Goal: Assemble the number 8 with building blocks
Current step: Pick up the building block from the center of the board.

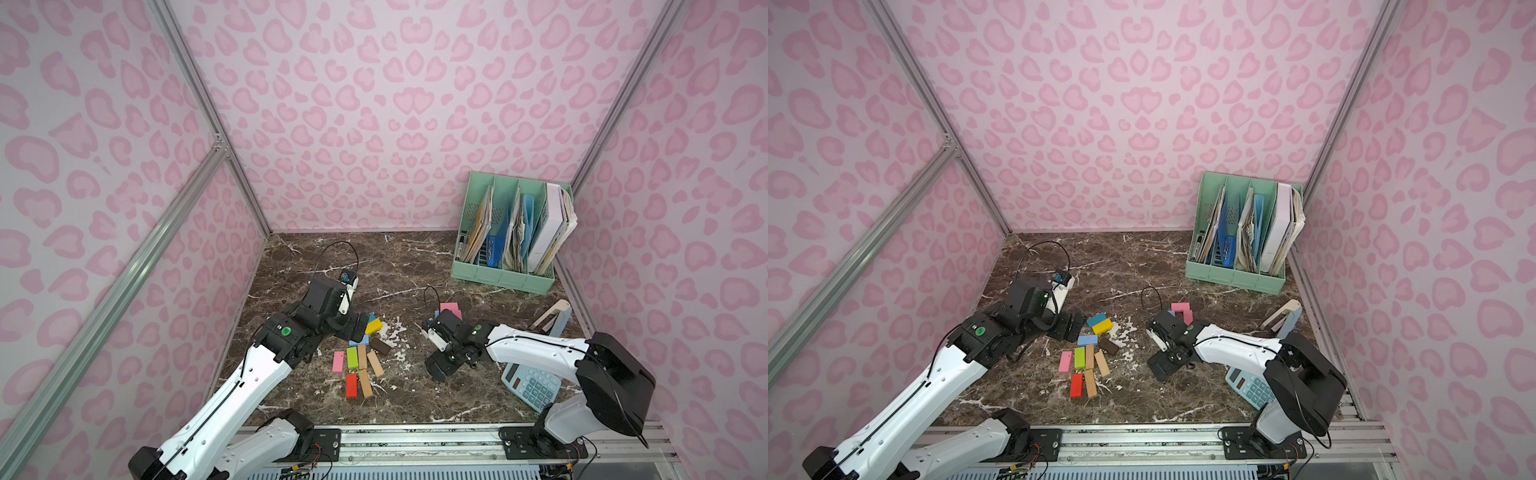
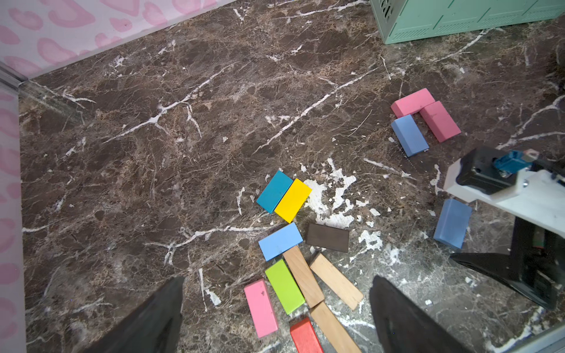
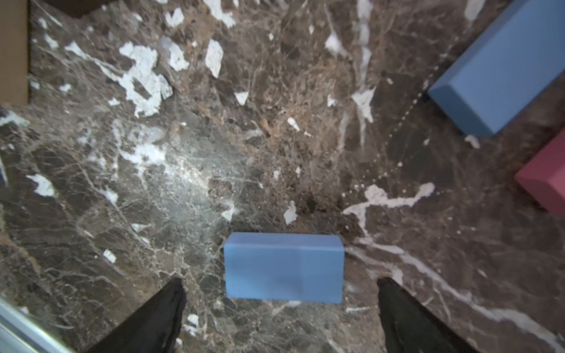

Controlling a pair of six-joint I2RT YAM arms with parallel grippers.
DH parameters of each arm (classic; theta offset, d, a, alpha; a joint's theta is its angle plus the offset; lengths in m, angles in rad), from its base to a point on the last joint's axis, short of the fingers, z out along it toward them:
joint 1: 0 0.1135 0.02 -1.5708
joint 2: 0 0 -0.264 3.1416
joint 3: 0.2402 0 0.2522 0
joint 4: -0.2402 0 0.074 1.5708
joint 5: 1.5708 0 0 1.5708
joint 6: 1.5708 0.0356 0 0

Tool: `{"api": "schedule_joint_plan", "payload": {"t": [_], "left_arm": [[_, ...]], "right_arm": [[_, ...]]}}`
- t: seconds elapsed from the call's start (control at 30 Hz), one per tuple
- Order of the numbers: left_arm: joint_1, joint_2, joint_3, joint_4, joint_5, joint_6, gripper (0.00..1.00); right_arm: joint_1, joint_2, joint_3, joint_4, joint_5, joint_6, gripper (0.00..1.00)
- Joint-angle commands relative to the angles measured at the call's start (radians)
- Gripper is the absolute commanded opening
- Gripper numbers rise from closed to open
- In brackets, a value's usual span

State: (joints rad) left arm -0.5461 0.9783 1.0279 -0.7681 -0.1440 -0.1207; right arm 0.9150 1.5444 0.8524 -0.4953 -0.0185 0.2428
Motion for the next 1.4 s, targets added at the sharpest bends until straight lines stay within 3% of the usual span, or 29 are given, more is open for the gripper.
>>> {"api": "schedule_joint_plan", "payload": {"t": [0.0, 0.47, 0.6, 0.77, 0.97, 1.37], "left_arm": [[0.002, -0.024, -0.025, 0.051, 0.000, 0.015, 0.99], [0.002, -0.049, -0.038, 0.018, -0.005, -0.049, 0.98], [0.002, -0.067, -0.063, 0.026, -0.022, -0.089, 0.98], [0.002, -0.077, -0.080, 0.029, -0.043, -0.100, 0.97], [0.002, -0.087, -0.098, 0.031, -0.047, -0.122, 0.96], [0.002, -0.101, -0.103, 0.020, -0.044, -0.129, 0.95]], "right_arm": [[0.008, 0.020, 0.017, -0.024, 0.036, 0.008, 0.98], [0.032, 0.083, 0.041, -0.037, 0.080, 0.006, 0.69], [0.033, 0.083, 0.033, -0.042, 0.111, 0.056, 0.57], [-0.008, 0.075, 0.011, -0.022, 0.111, 0.169, 0.50], [-0.084, 0.091, 0.011, 0.021, 0.087, 0.258, 0.48], [-0.137, 0.162, 0.083, 0.028, 0.138, 0.337, 0.49]]}}
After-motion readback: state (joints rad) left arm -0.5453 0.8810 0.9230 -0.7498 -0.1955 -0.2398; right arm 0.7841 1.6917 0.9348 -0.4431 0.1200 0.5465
